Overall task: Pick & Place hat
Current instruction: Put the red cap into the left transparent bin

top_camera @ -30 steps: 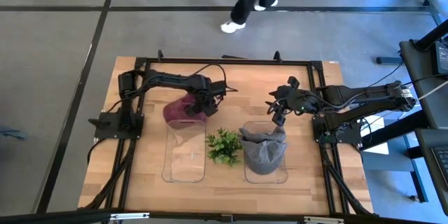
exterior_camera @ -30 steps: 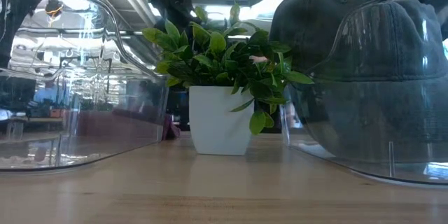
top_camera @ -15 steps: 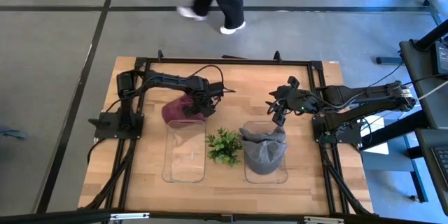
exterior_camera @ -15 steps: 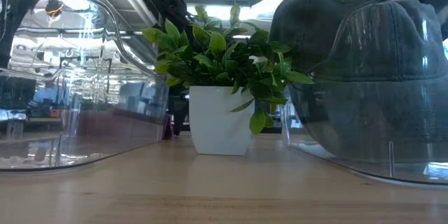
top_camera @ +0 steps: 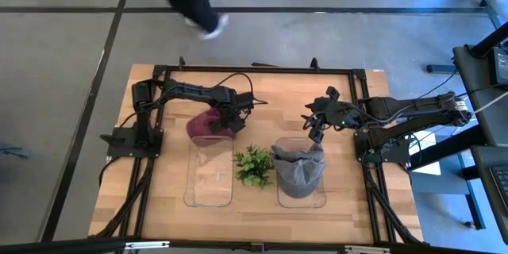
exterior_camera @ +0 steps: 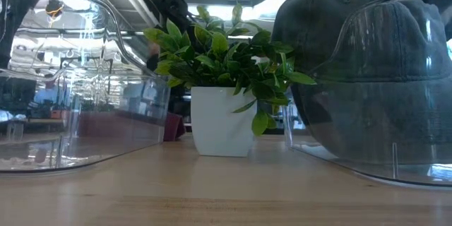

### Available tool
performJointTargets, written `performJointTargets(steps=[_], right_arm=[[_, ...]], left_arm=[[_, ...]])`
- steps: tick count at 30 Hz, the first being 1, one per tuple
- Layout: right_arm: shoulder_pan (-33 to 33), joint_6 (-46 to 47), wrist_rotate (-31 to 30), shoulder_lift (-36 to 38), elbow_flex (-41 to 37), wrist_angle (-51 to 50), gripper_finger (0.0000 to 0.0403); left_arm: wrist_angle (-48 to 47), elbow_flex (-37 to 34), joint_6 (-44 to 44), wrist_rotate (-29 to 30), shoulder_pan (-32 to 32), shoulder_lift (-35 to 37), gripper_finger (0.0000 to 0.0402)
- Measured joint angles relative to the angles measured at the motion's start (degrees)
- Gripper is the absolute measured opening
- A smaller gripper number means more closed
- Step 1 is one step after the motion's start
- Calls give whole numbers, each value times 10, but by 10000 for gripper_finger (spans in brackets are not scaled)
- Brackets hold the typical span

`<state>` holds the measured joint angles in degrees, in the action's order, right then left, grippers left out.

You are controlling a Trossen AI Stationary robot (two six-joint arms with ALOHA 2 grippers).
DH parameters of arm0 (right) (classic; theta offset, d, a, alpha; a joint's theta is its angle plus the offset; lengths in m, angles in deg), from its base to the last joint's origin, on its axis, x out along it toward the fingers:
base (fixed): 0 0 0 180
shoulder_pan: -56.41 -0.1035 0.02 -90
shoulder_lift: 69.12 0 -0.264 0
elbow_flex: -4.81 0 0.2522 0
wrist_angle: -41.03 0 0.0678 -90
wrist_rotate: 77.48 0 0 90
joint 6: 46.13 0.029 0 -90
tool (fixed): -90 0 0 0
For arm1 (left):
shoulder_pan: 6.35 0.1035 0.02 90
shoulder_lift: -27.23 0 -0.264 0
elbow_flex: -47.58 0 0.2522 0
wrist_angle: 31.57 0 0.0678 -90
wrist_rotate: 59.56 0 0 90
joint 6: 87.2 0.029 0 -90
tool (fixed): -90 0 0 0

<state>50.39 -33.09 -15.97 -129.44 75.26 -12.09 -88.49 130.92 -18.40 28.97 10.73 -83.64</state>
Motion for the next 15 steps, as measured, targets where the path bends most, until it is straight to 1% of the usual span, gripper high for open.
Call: performJointTargets(steps=[2, 4, 8, 11, 15], right_arm=[[0, 0, 0, 0, 0, 0, 177], [0, 0, 0, 0, 0, 0, 177], [0, 0, -1, 0, 0, 0, 177], [0, 0, -17, 0, 0, 0, 177], [0, 0, -41, 0, 0, 1, 177]], left_arm=[[0, 0, 0, 3, 0, 0, 10], [0, 0, 0, 16, 0, 1, 9], [-2, 12, -4, 68, 3, 3, 7], [-12, 29, -11, 87, 13, 10, 7], [-21, 59, -35, 96, 27, 25, 5]])
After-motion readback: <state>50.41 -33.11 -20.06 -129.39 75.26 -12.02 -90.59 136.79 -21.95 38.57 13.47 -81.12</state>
